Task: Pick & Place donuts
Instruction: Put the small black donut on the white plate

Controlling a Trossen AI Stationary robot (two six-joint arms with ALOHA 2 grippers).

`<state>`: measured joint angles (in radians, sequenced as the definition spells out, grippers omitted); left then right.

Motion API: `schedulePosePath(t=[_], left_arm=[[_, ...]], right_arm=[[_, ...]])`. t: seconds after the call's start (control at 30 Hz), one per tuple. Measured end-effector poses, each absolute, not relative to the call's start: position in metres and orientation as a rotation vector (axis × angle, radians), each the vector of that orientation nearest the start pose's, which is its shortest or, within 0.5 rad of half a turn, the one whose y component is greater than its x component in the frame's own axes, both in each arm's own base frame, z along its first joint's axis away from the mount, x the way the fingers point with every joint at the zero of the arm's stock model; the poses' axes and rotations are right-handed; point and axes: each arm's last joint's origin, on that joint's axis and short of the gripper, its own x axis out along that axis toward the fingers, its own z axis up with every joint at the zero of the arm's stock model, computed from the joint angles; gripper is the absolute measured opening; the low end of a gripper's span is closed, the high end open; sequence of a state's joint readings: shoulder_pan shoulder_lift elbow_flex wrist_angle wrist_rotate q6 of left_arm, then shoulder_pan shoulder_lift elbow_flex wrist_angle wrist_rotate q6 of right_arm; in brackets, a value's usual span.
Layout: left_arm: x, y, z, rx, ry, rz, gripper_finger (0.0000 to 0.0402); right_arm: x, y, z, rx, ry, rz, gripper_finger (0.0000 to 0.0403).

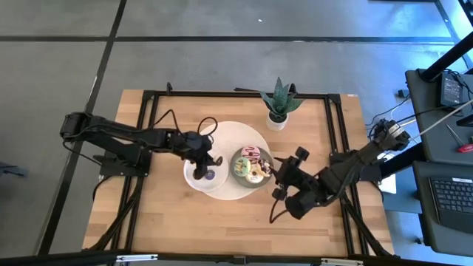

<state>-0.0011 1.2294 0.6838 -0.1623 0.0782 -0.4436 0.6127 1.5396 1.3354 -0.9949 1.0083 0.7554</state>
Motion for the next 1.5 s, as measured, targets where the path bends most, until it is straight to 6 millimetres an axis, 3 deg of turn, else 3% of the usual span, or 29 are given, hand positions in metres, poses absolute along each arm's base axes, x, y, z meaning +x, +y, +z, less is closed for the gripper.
schedulePosePath(t=[0.63, 1.5], left_arm=[[0.261, 0.004, 0.172, -0.638, 0.894, 0.158, 0.0022], [0.263, 0.006, 0.15, -0.618, 0.994, 0.266, 0.0022]], right_arm=[[0.252, 0.151, 0.298, -0.186, 0.618, -0.62, 0.0171], [0.252, 0.151, 0.298, -0.207, 0.627, -0.613, 0.0171]])
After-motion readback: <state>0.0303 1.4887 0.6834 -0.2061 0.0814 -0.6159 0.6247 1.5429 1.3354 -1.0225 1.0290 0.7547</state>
